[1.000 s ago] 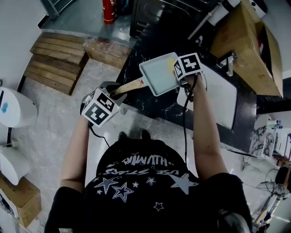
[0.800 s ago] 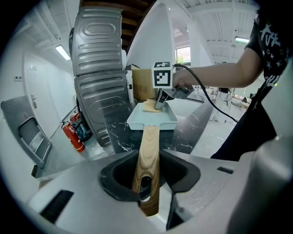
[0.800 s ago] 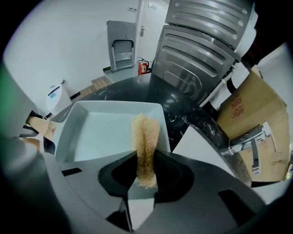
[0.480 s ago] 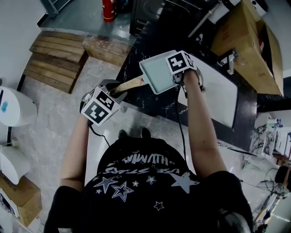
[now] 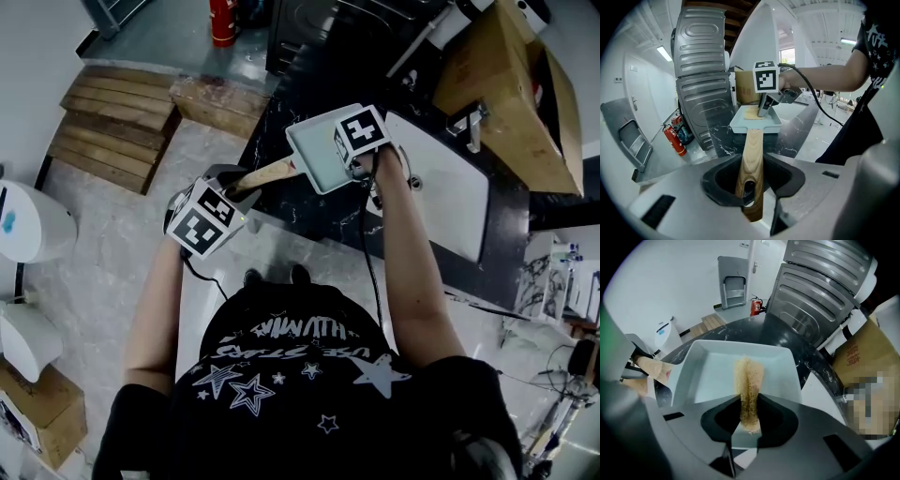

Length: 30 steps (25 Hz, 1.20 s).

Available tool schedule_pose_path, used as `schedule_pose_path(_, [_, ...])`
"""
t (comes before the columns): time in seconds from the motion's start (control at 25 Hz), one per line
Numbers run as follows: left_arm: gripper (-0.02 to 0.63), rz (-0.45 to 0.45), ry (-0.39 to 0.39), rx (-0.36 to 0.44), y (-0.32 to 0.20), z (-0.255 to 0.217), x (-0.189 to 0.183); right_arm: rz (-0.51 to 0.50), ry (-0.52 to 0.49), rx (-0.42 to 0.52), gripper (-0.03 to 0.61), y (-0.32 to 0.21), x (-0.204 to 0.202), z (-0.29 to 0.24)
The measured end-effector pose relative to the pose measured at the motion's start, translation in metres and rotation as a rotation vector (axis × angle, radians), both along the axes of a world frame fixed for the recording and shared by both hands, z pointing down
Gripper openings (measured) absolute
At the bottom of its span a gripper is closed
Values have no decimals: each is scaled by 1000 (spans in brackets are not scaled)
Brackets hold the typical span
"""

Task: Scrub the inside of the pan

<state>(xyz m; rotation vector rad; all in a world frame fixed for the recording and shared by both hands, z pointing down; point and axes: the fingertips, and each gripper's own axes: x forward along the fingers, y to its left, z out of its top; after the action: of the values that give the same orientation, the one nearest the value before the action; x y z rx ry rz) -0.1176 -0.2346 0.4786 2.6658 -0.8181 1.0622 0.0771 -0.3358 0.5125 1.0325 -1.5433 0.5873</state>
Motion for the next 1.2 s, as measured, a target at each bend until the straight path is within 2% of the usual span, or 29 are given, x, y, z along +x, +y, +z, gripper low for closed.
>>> schedule_pose_path(0.56, [141,-5,-1,0,0,0,-1,-88,-205,-124,87,51,-71,2])
schedule_pose_path(0.68, [141,-8,-4,-7,0,3,-2,-59,-258,-138,89,54,-75,3])
schedule_pose_path(0.92, [141,0,-40,-6,0,2,-1,-50,-284,-141,91,53,-74,4])
schedule_pose_path(1.2, [140,1,-15,-8,0,3,-1,-36,-344,-118,87,51,-72,1])
